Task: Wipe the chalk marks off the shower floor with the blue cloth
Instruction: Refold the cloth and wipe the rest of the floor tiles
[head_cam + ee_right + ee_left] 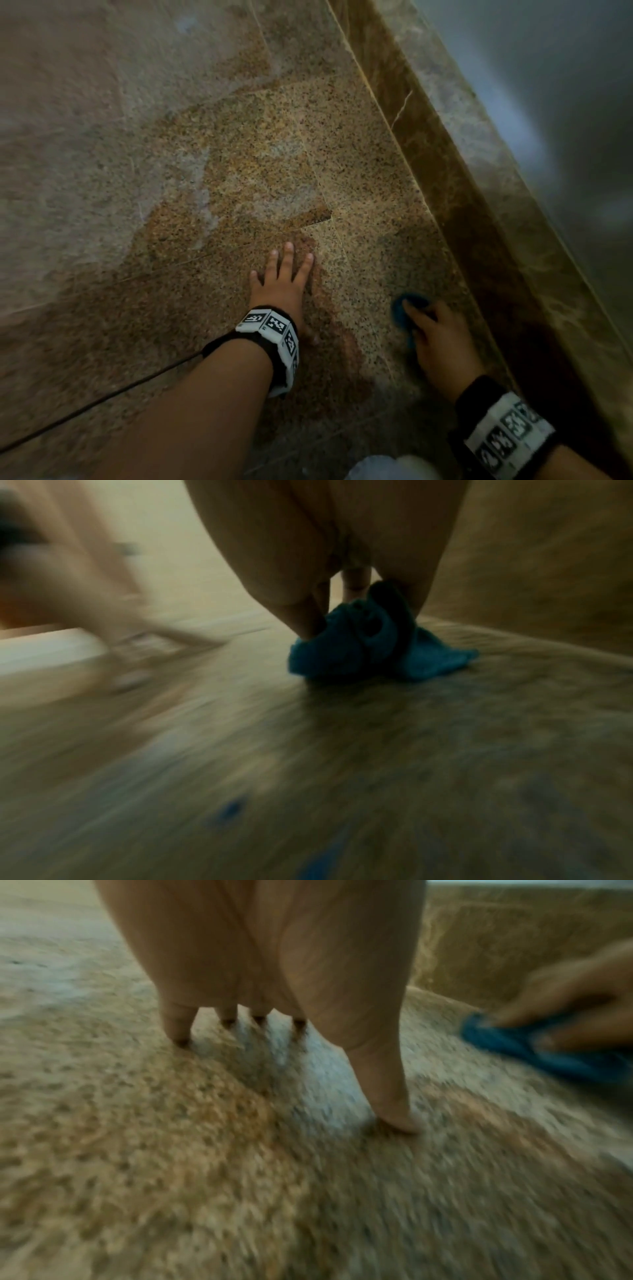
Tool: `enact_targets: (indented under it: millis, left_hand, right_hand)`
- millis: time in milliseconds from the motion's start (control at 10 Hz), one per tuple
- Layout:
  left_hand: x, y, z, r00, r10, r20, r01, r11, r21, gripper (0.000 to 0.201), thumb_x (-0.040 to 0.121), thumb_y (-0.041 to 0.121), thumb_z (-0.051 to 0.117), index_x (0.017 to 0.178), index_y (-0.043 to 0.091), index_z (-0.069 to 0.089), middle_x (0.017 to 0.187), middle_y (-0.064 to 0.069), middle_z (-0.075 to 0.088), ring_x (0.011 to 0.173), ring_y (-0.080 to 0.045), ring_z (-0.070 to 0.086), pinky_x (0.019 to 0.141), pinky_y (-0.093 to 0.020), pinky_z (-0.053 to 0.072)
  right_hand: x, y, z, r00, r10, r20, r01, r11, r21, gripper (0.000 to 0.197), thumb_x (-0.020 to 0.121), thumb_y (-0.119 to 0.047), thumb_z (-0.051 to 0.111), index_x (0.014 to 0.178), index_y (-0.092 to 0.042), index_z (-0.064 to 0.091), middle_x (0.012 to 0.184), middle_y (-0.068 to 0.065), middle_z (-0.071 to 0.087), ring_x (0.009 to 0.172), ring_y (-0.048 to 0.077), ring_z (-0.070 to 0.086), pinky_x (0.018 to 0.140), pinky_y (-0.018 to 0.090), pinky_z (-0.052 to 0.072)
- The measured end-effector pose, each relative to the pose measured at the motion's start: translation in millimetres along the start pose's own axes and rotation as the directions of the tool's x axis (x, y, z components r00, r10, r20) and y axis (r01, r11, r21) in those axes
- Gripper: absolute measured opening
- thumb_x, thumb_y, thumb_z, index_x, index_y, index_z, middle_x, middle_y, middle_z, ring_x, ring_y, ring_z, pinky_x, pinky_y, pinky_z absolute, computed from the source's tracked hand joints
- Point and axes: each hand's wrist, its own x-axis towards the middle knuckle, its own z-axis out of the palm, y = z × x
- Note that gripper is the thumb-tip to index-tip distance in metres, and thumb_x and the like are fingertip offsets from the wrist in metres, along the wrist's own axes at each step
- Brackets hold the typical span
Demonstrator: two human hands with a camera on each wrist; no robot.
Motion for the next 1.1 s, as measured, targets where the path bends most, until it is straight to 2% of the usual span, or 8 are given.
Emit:
enact_targets:
  millis: [200,400,500,600,700,800,900,1100]
  left_hand:
    - [-4.3,-28.5,-11.3,0.985,-0.094,-0.146,0.078,0.991,-0.11,0.125,0.072,0.065,0.07,0.15,0.03,-0.02,0.159,-0.003,-0.023,0.148,-0.028,-0.014,0.119,-0.052,0.006]
    - [-1.1,-54.9,-9.0,0.964,-0.264,-0.014,0.254,0.939,-0.231,0.139,0.064,0.065,0.077,0.146,0.029,-0.03,0.152,-0.003,-0.04,0.144,-0.029,-0.026,0.116,-0.061,0.001]
    - [1.6,-55.4,-6.6,0.972,-0.234,0.018,0.229,0.926,-0.299,0.14,0.065,0.058,0.08,0.146,0.029,-0.031,0.151,-0.002,-0.041,0.143,-0.029,-0.027,0.116,-0.062,0.002]
    - [3.6,-57.4,-6.2,0.975,-0.221,0.016,0.213,0.916,-0.339,0.139,0.067,0.052,0.082,0.147,0.031,-0.029,0.15,-0.001,-0.042,0.143,-0.03,-0.028,0.116,-0.062,0.002]
    - [3.2,-58.8,-6.3,0.979,-0.202,0.007,0.191,0.913,-0.36,0.14,0.065,0.052,0.083,0.147,0.031,-0.029,0.15,-0.001,-0.042,0.143,-0.03,-0.028,0.115,-0.062,0.002]
    - [2.0,-58.1,-6.9,0.981,-0.193,0.008,0.182,0.912,-0.369,0.142,0.063,0.054,0.083,0.147,0.031,-0.029,0.15,-0.002,-0.042,0.143,-0.03,-0.029,0.115,-0.063,0.002]
    - [2.8,-56.8,-7.4,0.981,-0.196,0.012,0.186,0.91,-0.371,0.142,0.063,0.053,0.083,0.146,0.031,-0.029,0.15,-0.001,-0.043,0.143,-0.03,-0.029,0.115,-0.063,0.002]
    - [2.4,-56.7,-8.2,0.977,-0.211,0.029,0.207,0.907,-0.367,0.141,0.064,0.051,0.084,0.146,0.03,-0.029,0.149,0.0,-0.043,0.143,-0.029,-0.029,0.116,-0.062,0.002]
  right_hand:
    - [19.3,-28.7,-21.1,0.986,-0.151,0.071,0.136,0.974,0.184,0.045,0.092,-0.018,0.056,0.135,-0.024,0.047,0.121,0.003,0.047,0.111,0.021,0.047,0.091,0.024,0.034]
    - [94.4,-68.9,-50.3,0.987,-0.049,-0.152,0.098,0.936,0.337,0.038,0.092,-0.013,0.055,0.129,-0.013,0.05,0.134,0.012,0.045,0.122,0.025,0.042,0.101,0.025,0.03]
    - [102.7,-103.3,-32.7,0.979,-0.198,-0.055,0.206,0.933,0.294,0.044,0.094,-0.011,0.049,0.137,-0.013,0.044,0.144,0.013,0.034,0.132,0.028,0.032,0.11,0.03,0.023]
    - [99.8,-131.4,-18.2,0.87,-0.49,0.05,0.479,0.866,0.146,0.047,0.092,-0.009,0.05,0.138,-0.018,0.044,0.147,0.008,0.033,0.135,0.028,0.029,0.109,0.037,0.026]
    - [151.2,-128.0,-38.6,0.873,-0.487,-0.007,0.486,0.872,0.054,0.045,0.09,-0.004,0.048,0.135,-0.014,0.049,0.14,0.014,0.042,0.127,0.033,0.04,0.103,0.04,0.033]
    - [202.7,-118.3,-58.0,0.97,-0.204,-0.131,0.222,0.966,0.135,0.044,0.091,-0.004,0.047,0.135,-0.009,0.047,0.141,0.017,0.038,0.125,0.037,0.04,0.106,0.044,0.035]
    - [201.9,-138.8,-51.7,0.979,-0.202,-0.021,0.201,0.979,-0.041,0.048,0.097,-0.013,0.039,0.144,-0.018,0.033,0.15,0.011,0.024,0.132,0.038,0.025,0.111,0.046,0.027]
    - [171.8,-181.8,-27.2,0.736,-0.666,0.12,0.676,0.715,-0.175,0.054,0.096,-0.008,0.042,0.144,-0.028,0.033,0.153,0.004,0.023,0.129,0.035,0.025,0.111,0.043,0.027]
